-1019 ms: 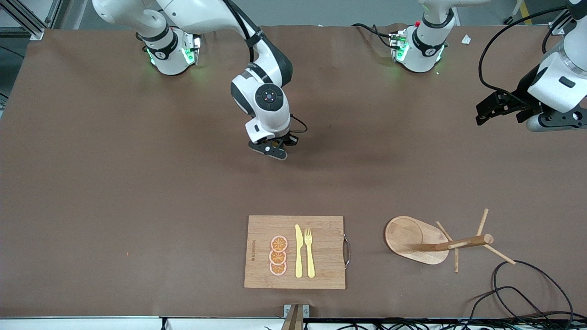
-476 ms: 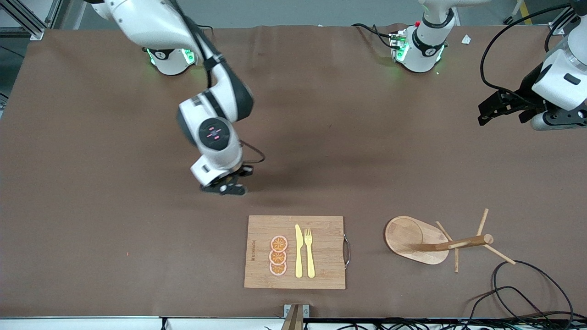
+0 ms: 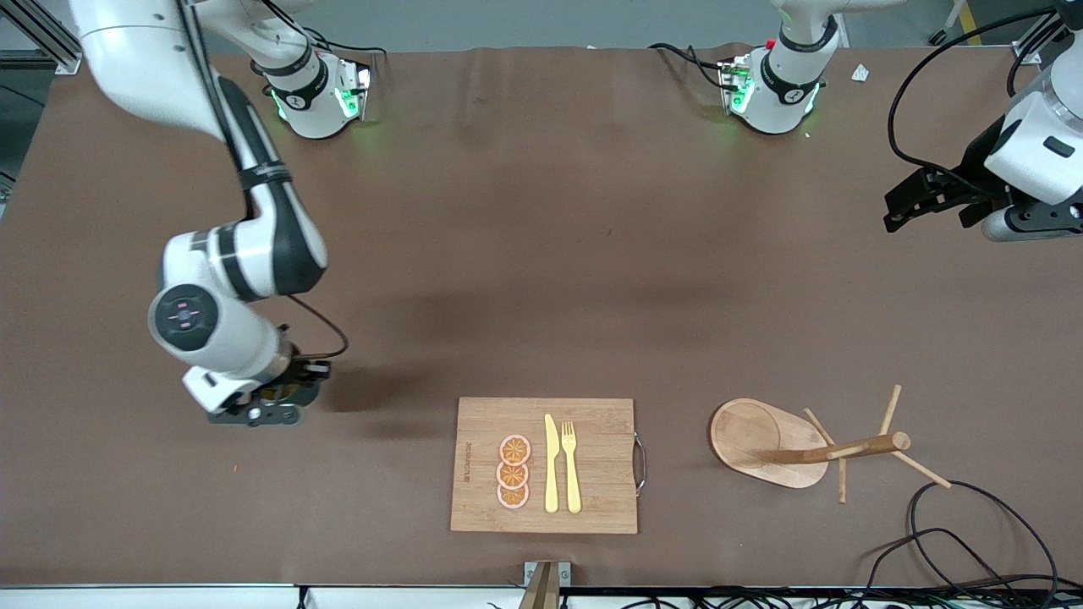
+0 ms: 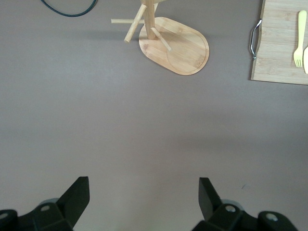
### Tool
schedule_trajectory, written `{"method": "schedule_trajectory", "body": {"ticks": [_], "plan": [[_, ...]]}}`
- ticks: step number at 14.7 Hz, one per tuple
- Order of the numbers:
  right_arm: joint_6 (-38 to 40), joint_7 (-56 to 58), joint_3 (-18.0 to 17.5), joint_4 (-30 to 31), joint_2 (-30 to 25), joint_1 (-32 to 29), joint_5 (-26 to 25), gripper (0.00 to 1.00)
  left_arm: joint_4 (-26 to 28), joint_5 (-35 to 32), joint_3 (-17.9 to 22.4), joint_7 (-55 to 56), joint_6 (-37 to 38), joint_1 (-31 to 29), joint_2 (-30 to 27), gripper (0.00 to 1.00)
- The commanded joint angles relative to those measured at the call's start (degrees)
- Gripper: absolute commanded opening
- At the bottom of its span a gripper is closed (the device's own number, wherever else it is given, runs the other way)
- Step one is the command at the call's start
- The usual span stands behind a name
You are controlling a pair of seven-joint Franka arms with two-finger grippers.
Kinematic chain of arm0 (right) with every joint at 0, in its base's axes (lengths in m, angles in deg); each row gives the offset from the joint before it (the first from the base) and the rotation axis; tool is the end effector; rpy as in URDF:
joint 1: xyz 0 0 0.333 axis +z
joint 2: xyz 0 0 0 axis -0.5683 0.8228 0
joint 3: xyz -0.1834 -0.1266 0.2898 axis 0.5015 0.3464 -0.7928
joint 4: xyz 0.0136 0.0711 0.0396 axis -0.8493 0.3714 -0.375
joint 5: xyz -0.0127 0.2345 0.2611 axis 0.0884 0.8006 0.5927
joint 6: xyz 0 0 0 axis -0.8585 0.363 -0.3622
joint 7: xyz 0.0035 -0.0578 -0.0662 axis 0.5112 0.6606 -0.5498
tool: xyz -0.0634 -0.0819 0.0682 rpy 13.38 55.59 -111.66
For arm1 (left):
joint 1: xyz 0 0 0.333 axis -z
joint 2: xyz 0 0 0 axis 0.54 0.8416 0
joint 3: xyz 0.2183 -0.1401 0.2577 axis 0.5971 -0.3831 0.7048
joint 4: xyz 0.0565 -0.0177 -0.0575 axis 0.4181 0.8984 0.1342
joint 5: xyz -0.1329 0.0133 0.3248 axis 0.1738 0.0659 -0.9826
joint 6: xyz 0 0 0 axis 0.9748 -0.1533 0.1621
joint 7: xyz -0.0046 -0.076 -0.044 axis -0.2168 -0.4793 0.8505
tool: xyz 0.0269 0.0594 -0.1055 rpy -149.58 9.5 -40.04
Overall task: Transfer cup from left to right arm and place
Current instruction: 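Carry the mug with the right gripper away from the cutting board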
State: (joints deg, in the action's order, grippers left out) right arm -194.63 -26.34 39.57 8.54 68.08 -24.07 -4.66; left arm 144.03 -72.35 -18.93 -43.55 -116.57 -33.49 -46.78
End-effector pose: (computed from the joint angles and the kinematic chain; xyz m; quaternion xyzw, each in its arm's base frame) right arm 0.6691 0.1046 0.3775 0.9992 0.0116 -0.0076 0.0363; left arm 0.5002 -0.0662 0.6589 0.9996 0.0262 0.0085 0.0055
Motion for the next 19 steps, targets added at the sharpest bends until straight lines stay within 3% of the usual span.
{"method": "schedule_trajectory", "body": {"ticks": [1, 5, 11, 12, 13, 15, 16, 19], "plan": [[-3.06, 5.85, -1.60, 3.22, -0.55, -4.66, -0.50, 0.02, -0.76, 0.63, -0.06, 0.24, 0.07, -0.42, 0.28, 1.00], [-12.74, 11.22, -1.95, 11.66, -0.73, -9.15, -0.24, 0.02, -0.68, 0.98, 0.12, 0.16, 0.24, -1.83, 0.28, 1.00], [-18.63, 12.46, -3.62, 16.42, -0.37, -12.59, -0.24, 0.06, -0.68, 0.98, 0.20, 0.34, 0.15, -1.83, 0.71, 1.00], [-18.55, 12.28, -3.71, 16.33, -0.29, -12.59, -0.24, 0.13, -0.68, 0.98, 0.20, 0.42, 0.15, -1.83, 0.80, 1.00], [-18.37, 12.20, -3.71, 15.98, -0.37, -12.50, -0.15, 0.28, -0.68, 0.98, 0.20, 0.34, 0.15, -1.83, 0.80, 1.00], [-18.20, 12.19, -3.62, 15.37, -0.64, -12.41, -0.15, 0.79, -0.50, 0.98, 0.12, 0.42, 0.42, -1.83, 0.72, 1.00], [-17.85, 12.37, -3.71, 14.49, -0.90, -12.41, -0.15, 1.00, -0.50, 0.98, 0.12, 0.42, 0.59, -1.83, 0.63, 1.00], [-12.50, 12.28, -3.62, 9.23, -1.52, -12.50, -0.24, 1.00, -0.50, 1.07, 0.12, 0.34, 1.03, -2.62, 0.28, 1.00]]}}
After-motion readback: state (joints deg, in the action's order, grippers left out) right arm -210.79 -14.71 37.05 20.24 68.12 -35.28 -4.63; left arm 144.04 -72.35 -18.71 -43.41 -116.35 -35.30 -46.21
